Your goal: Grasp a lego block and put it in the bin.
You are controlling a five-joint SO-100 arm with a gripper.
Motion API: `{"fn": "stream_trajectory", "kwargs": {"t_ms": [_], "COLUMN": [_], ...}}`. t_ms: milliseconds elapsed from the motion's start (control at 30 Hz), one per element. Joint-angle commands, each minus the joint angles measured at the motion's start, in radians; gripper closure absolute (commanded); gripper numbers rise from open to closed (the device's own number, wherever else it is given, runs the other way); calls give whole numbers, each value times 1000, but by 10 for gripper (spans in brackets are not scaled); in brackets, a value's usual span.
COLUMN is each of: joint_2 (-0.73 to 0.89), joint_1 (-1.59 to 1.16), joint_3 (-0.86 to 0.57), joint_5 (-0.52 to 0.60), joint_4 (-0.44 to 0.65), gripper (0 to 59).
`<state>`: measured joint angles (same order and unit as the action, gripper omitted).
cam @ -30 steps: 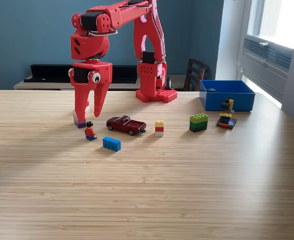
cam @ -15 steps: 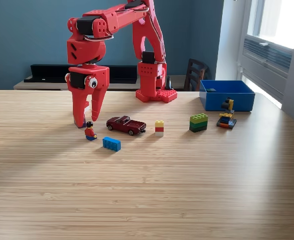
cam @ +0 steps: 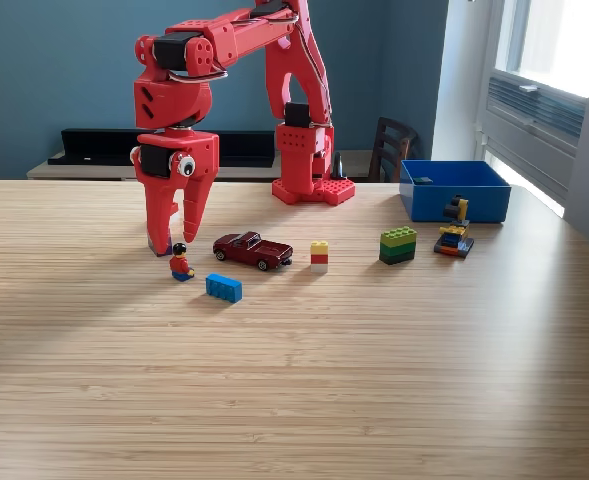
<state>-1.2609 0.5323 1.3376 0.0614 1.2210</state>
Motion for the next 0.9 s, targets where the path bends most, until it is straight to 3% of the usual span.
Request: {"fn": "stream_trajectory", "kwargs": {"t_ms": [33, 900], "joint_2": [-20, 67], "joint_1": [11, 18], "joint_3": [-86, -146], "joint_5": [12, 12], "joint_4": [-5, 0], "gripper": [419, 445]}}
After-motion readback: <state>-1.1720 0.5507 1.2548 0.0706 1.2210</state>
